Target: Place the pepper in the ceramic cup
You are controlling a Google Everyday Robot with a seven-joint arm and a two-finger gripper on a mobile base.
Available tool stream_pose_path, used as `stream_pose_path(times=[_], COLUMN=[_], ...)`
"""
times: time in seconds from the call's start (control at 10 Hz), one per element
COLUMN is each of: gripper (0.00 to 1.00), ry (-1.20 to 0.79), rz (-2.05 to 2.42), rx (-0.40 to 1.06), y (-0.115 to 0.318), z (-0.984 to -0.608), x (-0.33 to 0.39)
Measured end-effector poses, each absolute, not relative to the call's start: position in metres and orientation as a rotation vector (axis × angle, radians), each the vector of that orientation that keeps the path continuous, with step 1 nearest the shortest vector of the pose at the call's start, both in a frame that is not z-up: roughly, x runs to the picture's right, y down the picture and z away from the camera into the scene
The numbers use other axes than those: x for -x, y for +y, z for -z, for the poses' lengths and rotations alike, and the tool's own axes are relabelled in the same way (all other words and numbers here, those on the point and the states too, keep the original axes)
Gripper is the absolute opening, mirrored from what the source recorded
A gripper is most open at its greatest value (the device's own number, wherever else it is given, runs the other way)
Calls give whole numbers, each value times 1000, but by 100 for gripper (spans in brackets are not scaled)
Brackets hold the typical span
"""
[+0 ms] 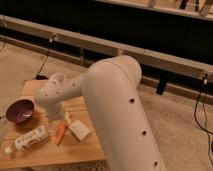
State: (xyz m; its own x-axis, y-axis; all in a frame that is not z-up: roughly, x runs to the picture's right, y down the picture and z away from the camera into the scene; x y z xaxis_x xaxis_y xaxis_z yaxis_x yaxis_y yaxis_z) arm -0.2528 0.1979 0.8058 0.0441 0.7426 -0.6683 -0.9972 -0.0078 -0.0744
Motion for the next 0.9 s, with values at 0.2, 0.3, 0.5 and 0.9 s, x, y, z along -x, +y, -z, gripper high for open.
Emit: stream_pose_path(times=[0.2, 0.3, 0.5, 0.9], gripper=[65, 65, 49, 9], ry=[543, 549, 536, 501], rz=[-1494, -1500, -1515, -1518], rx=[619, 622, 647, 686], y=[202, 205, 212, 219], z=[-814, -817, -822, -827], x=[244, 242, 243, 244])
